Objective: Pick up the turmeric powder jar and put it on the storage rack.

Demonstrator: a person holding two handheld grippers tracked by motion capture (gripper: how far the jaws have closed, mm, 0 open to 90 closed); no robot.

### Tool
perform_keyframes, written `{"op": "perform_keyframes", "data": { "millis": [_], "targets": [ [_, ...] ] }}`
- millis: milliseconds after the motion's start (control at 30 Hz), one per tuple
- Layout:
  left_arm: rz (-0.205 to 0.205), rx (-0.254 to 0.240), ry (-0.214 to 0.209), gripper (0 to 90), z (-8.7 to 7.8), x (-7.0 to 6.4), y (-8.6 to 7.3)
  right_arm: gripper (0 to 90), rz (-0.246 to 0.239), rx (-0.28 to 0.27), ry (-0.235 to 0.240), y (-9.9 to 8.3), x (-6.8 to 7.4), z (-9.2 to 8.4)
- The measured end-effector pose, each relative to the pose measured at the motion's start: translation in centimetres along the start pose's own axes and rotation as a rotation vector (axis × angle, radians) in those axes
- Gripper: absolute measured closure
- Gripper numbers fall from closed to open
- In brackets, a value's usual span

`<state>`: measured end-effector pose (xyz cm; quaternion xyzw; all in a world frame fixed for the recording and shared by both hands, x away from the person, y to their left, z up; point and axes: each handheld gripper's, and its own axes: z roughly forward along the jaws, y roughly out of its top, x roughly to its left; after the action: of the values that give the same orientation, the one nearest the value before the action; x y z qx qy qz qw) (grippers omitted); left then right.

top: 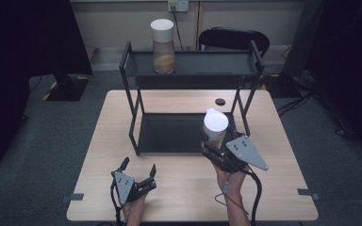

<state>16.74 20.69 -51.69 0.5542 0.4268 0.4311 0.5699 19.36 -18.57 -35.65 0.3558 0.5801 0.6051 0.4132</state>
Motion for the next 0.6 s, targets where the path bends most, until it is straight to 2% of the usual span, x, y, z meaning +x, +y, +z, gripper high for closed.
{"op": "perform_keyframes", "data": {
  "millis": [67, 167, 233, 267, 367, 400, 467, 567, 600],
  "targets": [
    [0.0, 0.0, 0.0, 2.7, 0.0, 0.0, 0.0, 30.5, -0.003, -0.002, 0.001, 0.3, -0.1, 0.2],
    [0.0, 0.0, 0.0, 2.7, 0.0, 0.0, 0.0, 30.5, 0.003, -0.001, -0.013, 1.9, -0.2, 0.8],
    [0.0, 0.0, 0.0, 2.8, 0.0, 0.0, 0.0, 30.5, 0.007, -0.005, -0.008, 2.3, -0.3, 1.0],
    [0.0, 0.0, 0.0, 2.7, 0.0, 0.0, 0.0, 30.5, 0.009, -0.012, -0.004, 3.1, -0.5, 1.4],
    [0.0, 0.0, 0.0, 2.7, 0.0, 0.0, 0.0, 30.5, 0.0, -0.016, -0.011, 4.5, -0.5, 2.0],
    [0.0, 0.0, 0.0, 2.8, 0.0, 0.0, 0.0, 30.5, 0.0, -0.016, -0.011, 4.5, -0.5, 2.0],
    [0.0, 0.0, 0.0, 2.7, 0.0, 0.0, 0.0, 30.5, -0.002, -0.02, -0.02, 5.7, -0.7, 2.9],
    [0.0, 0.0, 0.004, 2.8, 0.0, -0.1, 0.0, 30.5, -0.004, -0.026, -0.025, 6.3, -0.8, 3.4],
    [0.0, 0.0, 0.004, 2.7, 0.0, -0.1, 0.0, 30.5, -0.003, -0.028, -0.022, 7.0, -1.1, 4.0]
  ]
}}
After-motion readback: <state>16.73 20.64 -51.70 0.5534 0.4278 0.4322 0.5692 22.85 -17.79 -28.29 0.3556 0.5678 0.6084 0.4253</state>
